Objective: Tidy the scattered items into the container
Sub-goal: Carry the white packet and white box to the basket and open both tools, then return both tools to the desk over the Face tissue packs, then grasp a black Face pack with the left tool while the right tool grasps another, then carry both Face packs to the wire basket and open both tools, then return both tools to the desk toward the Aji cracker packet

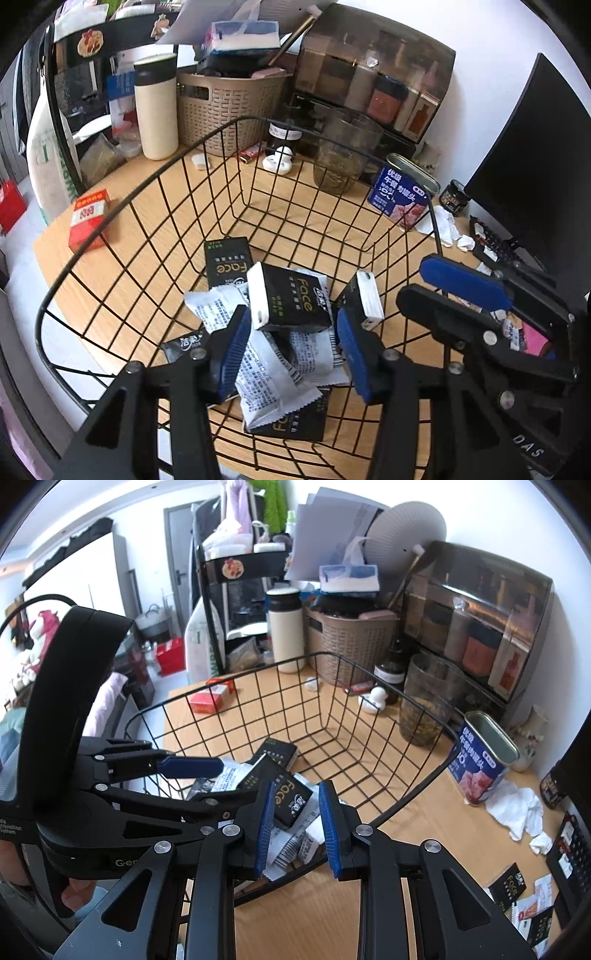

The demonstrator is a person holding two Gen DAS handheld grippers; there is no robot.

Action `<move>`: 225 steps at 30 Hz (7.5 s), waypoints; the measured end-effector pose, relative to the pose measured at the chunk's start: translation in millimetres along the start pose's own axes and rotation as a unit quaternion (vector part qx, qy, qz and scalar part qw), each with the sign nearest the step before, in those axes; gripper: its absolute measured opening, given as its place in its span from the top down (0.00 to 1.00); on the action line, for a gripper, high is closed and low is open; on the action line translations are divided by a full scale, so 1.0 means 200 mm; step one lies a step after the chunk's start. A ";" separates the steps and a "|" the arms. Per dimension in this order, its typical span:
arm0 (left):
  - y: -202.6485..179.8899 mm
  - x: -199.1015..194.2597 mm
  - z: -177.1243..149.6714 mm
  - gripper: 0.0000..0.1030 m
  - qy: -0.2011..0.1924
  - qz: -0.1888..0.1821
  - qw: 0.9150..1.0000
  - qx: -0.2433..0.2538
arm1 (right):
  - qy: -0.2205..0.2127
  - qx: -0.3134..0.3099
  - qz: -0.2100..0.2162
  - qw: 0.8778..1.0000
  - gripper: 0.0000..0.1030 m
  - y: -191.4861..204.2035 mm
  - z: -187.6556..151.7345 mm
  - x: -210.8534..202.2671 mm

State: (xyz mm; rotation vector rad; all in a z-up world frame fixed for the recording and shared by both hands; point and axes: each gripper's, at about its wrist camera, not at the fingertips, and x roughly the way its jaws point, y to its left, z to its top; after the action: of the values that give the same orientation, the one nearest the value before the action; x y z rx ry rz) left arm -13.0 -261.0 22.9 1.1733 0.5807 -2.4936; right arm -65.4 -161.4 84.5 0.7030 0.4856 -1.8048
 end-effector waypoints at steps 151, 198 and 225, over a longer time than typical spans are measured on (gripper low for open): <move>-0.01 -0.15 -0.02 0.33 -0.051 0.072 0.994 0.072 | 0.012 -0.026 -0.012 1.000 0.39 0.05 -0.05 -0.05; -0.69 -0.17 -0.11 0.31 -0.053 -0.020 0.979 0.197 | 0.001 0.054 -0.119 0.991 0.39 -0.33 -0.33 -0.48; -1.54 0.46 -0.23 0.28 0.054 -0.076 0.940 0.329 | 0.113 0.229 -0.267 0.929 0.39 -1.16 -1.23 -0.75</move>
State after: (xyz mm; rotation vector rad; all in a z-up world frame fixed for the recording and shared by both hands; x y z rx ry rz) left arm -176.4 16.9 -7.4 1.5405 -0.1847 -2.8714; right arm -191.5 175.8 0.5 1.1976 0.4334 -2.4026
